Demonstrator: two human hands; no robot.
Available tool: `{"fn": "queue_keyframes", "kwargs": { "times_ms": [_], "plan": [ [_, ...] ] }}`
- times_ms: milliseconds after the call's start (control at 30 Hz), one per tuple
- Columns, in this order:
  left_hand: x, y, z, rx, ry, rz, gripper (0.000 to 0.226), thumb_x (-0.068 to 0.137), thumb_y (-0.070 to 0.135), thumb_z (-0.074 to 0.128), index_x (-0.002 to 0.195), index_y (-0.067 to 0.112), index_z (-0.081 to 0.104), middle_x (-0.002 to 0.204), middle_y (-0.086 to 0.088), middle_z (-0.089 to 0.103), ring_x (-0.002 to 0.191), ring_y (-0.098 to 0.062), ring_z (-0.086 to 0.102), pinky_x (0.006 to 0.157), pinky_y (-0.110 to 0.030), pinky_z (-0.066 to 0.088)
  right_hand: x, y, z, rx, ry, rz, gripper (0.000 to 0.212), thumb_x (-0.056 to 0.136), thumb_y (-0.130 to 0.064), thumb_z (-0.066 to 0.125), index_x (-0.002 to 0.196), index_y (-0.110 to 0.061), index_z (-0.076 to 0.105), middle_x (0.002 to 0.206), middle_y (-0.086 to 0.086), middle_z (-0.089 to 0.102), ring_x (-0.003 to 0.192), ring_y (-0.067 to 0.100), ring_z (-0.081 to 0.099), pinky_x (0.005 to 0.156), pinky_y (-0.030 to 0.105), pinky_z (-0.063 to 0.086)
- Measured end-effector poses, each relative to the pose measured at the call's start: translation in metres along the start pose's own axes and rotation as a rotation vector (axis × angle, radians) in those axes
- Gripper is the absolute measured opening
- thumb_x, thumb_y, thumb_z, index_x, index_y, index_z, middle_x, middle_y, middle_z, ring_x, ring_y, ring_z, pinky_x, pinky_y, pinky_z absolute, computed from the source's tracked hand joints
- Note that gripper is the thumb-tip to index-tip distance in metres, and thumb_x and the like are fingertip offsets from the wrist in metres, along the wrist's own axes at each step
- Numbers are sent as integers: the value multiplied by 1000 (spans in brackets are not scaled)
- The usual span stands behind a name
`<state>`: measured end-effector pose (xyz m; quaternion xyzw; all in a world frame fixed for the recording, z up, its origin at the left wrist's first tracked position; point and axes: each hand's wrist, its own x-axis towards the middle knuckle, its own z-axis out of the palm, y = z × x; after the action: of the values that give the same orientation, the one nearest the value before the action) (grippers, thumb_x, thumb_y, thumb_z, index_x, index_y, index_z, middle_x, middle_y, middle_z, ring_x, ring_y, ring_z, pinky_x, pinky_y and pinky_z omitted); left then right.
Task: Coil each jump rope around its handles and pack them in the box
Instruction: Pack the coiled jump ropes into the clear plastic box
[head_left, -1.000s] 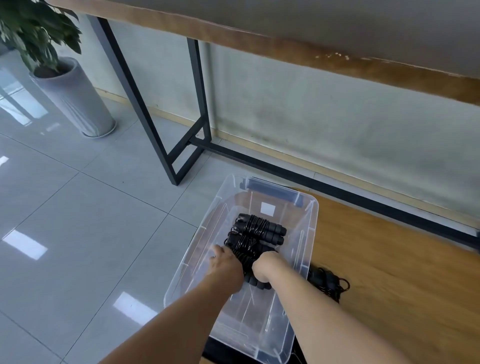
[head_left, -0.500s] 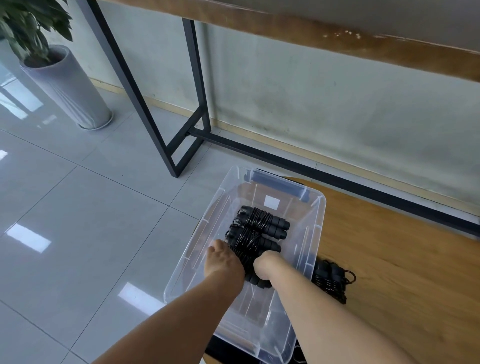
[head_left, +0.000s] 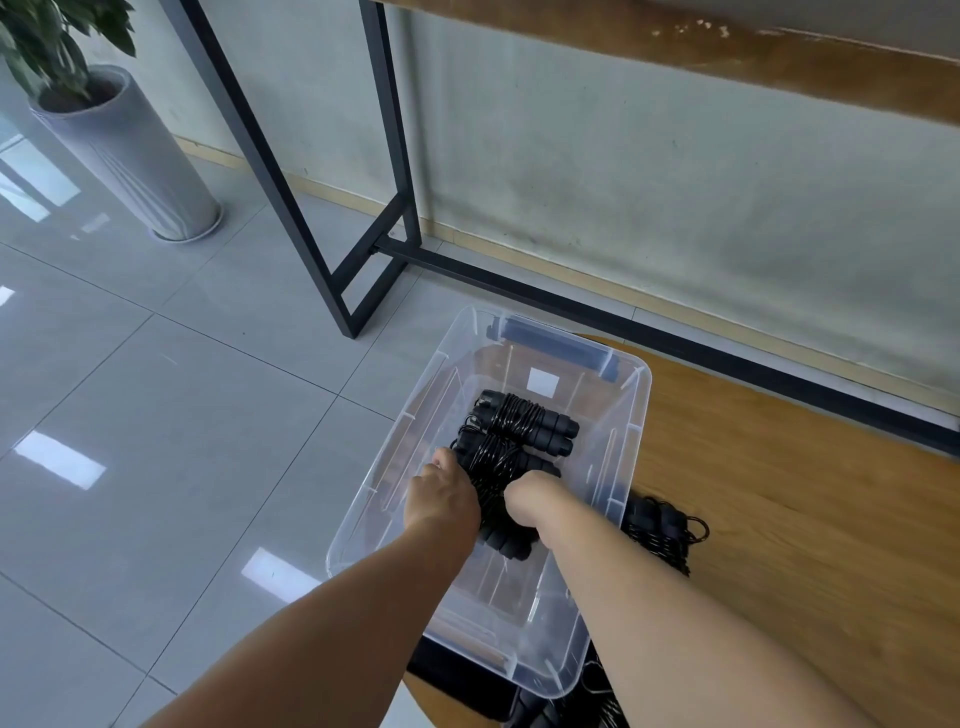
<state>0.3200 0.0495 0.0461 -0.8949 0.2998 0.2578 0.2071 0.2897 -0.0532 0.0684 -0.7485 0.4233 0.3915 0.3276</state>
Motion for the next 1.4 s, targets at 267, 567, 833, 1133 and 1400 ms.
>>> {"fn": "queue_keyframes", "kwargs": {
  "times_ms": [267, 567, 833, 1133, 1400],
  "plan": [
    [-8, 5, -3, 0, 40, -4, 68, 92, 17, 63, 145, -6, 26, 139, -21, 30, 117, -25, 52, 94, -30, 49, -6, -1, -9, 175, 37, -109, 23, 98, -3, 37, 107, -1, 57, 89, 12, 46, 88, 25, 46, 80, 32, 43],
    [-20, 10, -36, -157, 64, -4, 40, 93, 11, 55, 132, 9, 48, 130, -11, 42, 111, -25, 55, 85, -32, 46, -27, 5, -36, 107, 135, -231, 36, 94, 9, 34, 65, -11, 38, 70, 6, 38, 76, 24, 44, 70, 32, 38],
    [-48, 34, -97, -616, 483, 2, 23, 98, 23, 41, 96, 21, 64, 98, 5, 61, 80, -19, 55, 66, -29, 39, -69, 83, -104, 693, 299, -413, 18, 97, -8, 51, 98, -2, 68, 97, 12, 71, 77, 19, 67, 73, 30, 60],
    [-83, 140, -121, -877, 358, 328, 14, 97, 29, 54, 103, 22, 65, 90, 5, 68, 85, -17, 65, 73, -35, 57, -69, 199, -115, 982, 367, -257, 13, 95, -8, 57, 97, -2, 68, 83, 9, 69, 71, 15, 64, 69, 26, 58],
    [-98, 181, -54, -684, 16, 281, 25, 98, 29, 50, 116, 22, 65, 112, 4, 66, 101, -17, 61, 87, -31, 53, -47, 266, -38, 842, 135, -90, 15, 98, -9, 53, 88, -7, 64, 84, 10, 64, 71, 16, 63, 65, 25, 56]
  ]
}}
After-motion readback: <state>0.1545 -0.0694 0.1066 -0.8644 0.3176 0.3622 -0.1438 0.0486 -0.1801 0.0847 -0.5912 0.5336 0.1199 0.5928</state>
